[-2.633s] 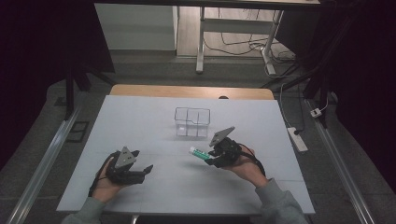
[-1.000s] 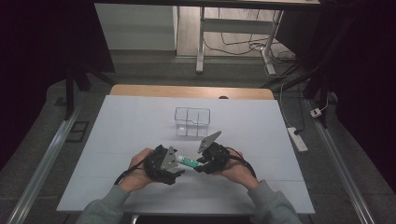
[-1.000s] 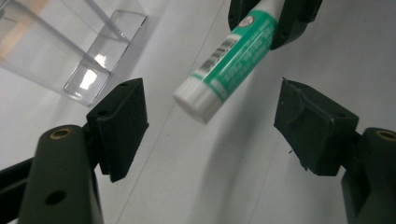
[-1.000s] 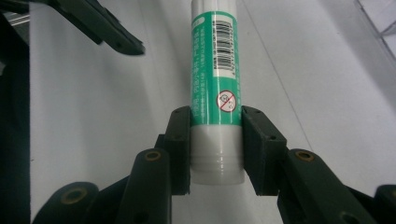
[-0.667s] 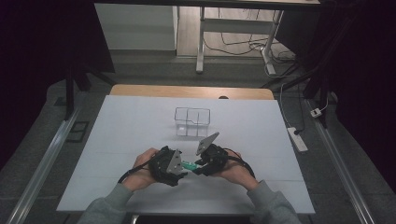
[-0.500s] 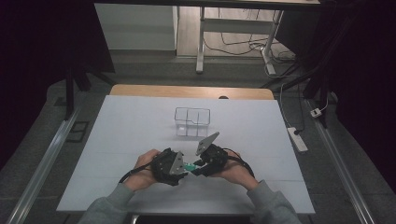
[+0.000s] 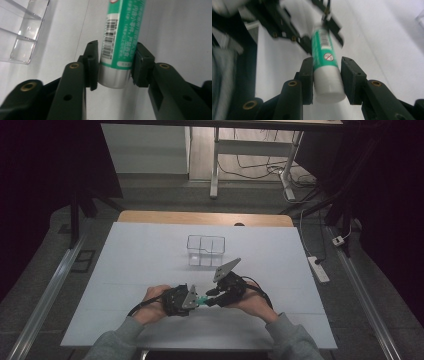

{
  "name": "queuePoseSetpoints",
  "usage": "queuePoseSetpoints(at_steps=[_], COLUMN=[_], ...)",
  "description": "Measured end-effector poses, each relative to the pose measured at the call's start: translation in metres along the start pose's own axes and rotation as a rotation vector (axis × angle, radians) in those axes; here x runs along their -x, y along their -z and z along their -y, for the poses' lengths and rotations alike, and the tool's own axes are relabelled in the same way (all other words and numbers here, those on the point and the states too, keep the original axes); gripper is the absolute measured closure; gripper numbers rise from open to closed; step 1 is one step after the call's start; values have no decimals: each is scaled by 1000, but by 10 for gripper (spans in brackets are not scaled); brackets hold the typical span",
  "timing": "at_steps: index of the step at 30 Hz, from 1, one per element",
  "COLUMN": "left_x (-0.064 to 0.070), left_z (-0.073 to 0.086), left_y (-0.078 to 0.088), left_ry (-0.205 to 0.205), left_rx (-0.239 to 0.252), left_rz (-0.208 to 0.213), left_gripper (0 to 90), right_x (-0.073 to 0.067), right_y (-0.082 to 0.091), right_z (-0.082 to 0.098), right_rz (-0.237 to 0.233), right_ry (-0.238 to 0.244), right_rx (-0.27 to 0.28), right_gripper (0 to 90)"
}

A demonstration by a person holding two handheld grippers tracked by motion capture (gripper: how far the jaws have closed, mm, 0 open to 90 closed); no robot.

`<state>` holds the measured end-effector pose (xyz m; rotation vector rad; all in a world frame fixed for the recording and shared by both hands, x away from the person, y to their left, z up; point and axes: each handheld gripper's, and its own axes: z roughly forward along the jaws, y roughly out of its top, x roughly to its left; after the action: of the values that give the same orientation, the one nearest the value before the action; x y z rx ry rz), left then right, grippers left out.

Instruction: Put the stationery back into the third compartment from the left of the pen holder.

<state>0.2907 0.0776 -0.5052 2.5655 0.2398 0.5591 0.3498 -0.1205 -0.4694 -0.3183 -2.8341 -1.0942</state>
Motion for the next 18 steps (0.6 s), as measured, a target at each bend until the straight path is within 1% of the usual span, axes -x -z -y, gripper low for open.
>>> queuePoseSetpoints(at_steps=[2,4,6,8,11,13,15,18], left_x=[-1,-2,-4,-7,-14,-17,-21,-25], left_z=[0,2,3,5,10,14,17,21], left_y=[1,2,3,5,7,7,8,11], left_ry=[13,34,55,71,117,148,178,220], left_rx=[16,43,60,71,92,100,114,133], left_rz=[10,13,11,4,21,20,18,-2], left_gripper=[643,647,649,649,649,650,650,650], right_x=[1,2,1,1,3,4,5,7], right_y=[4,6,8,11,17,21,24,26], right_z=[0,0,0,1,2,3,4,6], right_rz=[5,14,41,65,94,114,134,159], right_ry=[-14,-14,-6,-12,-33,-39,-45,-48], right_rx=[35,57,84,128,191,225,244,269], right_gripper=[623,610,594,573,526,498,470,434])
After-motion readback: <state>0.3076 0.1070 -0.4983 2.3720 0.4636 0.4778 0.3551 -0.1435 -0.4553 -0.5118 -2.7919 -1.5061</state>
